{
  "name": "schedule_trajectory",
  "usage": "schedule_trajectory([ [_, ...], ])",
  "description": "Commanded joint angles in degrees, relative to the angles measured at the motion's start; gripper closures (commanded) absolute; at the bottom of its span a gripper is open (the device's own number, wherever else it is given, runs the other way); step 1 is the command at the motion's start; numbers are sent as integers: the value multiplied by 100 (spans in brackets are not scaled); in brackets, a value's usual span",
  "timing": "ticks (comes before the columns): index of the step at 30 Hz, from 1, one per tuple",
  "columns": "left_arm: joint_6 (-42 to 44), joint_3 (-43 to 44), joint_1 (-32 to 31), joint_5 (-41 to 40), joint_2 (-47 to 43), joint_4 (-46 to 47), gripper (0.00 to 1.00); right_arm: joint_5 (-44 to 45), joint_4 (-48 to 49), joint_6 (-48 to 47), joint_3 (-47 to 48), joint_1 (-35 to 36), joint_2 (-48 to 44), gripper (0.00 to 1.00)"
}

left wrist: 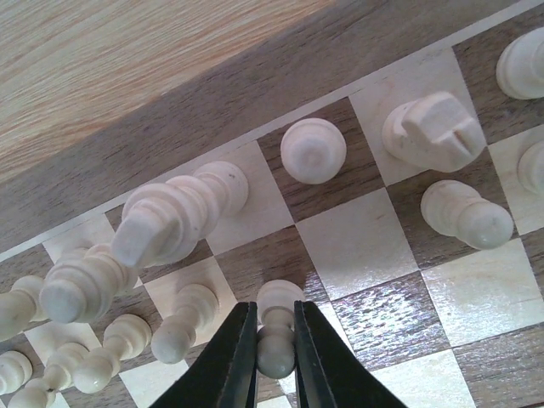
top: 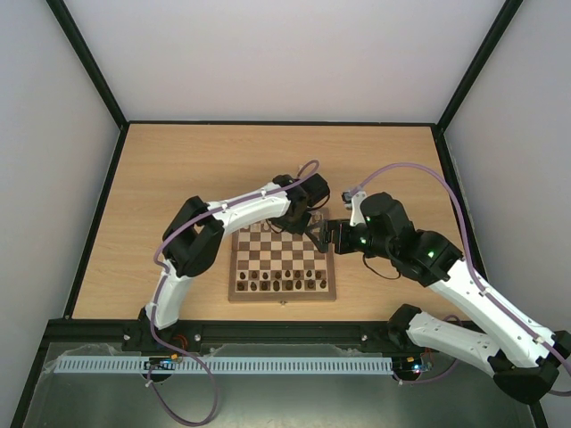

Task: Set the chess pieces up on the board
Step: Place the chess piece on the chessboard.

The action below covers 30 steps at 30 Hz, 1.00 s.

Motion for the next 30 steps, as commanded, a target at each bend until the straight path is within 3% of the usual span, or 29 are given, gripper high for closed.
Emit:
schedule_trajectory([
  [1, 67, 95, 4, 17, 86, -5, 86, -74, 48, -101, -70, 11, 4, 0],
  [18, 52, 164, 36, 47, 19, -19, 74, -132, 56, -137, -118, 14, -8, 0],
  [26, 49, 596, -87, 64, -1207, -69, 64, 156, -31, -101, 213, 3, 124, 0],
  [30, -155, -25, -3, -323, -2355, 286, 54, 510, -48, -101, 496, -31, 452, 1],
])
